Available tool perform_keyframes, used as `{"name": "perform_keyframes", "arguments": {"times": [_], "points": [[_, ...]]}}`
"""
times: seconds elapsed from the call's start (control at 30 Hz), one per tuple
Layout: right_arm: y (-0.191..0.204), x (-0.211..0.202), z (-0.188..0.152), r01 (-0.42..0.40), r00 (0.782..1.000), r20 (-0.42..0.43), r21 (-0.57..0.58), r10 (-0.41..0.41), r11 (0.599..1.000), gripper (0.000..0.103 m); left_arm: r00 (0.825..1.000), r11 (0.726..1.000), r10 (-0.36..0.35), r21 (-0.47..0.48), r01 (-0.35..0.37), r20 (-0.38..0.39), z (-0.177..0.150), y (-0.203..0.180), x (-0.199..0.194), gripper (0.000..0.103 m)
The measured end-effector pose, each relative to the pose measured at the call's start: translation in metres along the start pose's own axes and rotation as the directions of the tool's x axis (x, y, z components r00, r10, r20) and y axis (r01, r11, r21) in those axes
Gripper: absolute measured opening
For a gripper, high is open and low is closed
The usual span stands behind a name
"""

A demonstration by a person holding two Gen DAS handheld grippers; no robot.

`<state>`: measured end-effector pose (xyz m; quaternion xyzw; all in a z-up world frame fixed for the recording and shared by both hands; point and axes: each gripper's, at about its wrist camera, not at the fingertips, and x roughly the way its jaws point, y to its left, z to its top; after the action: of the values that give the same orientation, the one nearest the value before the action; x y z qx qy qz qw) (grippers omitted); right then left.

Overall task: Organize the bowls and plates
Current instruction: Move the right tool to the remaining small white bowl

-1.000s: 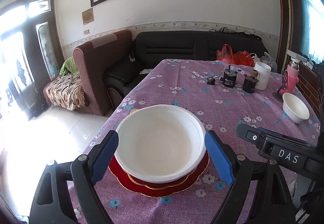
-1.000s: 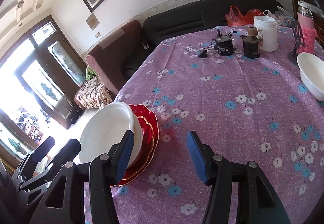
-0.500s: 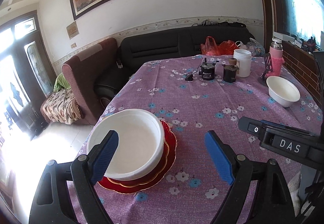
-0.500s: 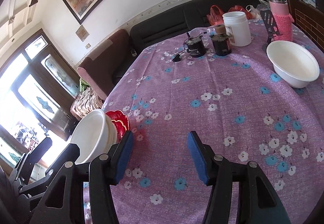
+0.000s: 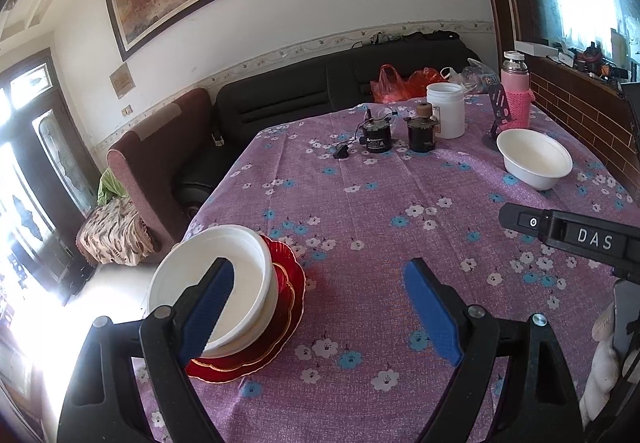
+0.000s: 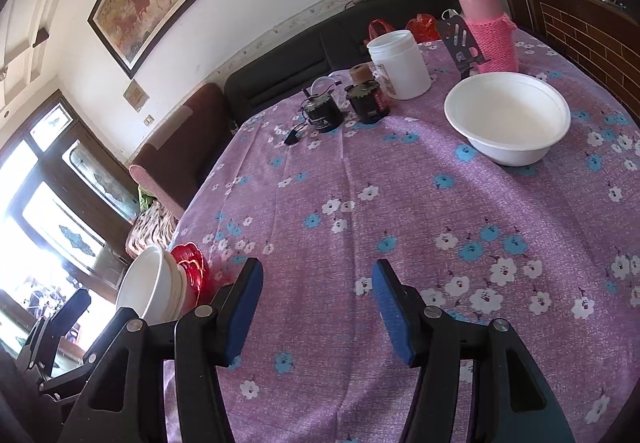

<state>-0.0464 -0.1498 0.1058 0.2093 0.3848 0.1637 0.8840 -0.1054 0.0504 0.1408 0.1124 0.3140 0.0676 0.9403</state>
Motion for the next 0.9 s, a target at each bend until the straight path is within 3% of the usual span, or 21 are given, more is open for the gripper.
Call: {"name": "perform_keyframes", "arguments": {"times": [0.13, 0.23, 0.37, 0.57, 0.77, 0.9], "points": [[-0.016, -0.006, 0.003, 0.025, 1.0, 0.011, 0.021, -0.025, 0.999, 0.061, 1.0, 1.0, -0.019, 0.007, 0.019, -0.005, -0.001, -0.005, 0.002, 0.087], [-0.034, -0.014, 0.005, 0.052, 0.998, 0.022, 0.041, -0.053, 0.998, 0.061, 0.996, 0.997, -0.083, 0.002, 0.083, -0.034, -0.003, -0.011, 0.006, 0.087], [-0.069, -0.03, 0.008, 0.122, 0.991, 0.042, 0.089, -0.126, 0.989, 0.061, 0.972, 0.977, -0.214, -0.022, 0.213, -0.098, -0.006, -0.027, 0.024, 0.087], [-0.121, -0.059, 0.019, 0.251, 0.963, 0.057, 0.168, -0.263, 0.953, 0.061, 0.933, 0.944, -0.328, -0.068, 0.322, -0.149, -0.019, -0.056, 0.059, 0.087], [-0.137, -0.063, 0.035, 0.292, 0.946, 0.082, 0.2, -0.313, 0.935, 0.061, 0.916, 0.927, -0.365, -0.151, 0.343, -0.165, -0.033, -0.058, 0.091, 0.087], [-0.142, -0.046, 0.049, 0.287, 0.945, 0.089, 0.23, -0.313, 0.93, 0.061, 0.921, 0.928, -0.358, -0.165, 0.333, -0.156, -0.039, -0.056, 0.105, 0.087]]}}
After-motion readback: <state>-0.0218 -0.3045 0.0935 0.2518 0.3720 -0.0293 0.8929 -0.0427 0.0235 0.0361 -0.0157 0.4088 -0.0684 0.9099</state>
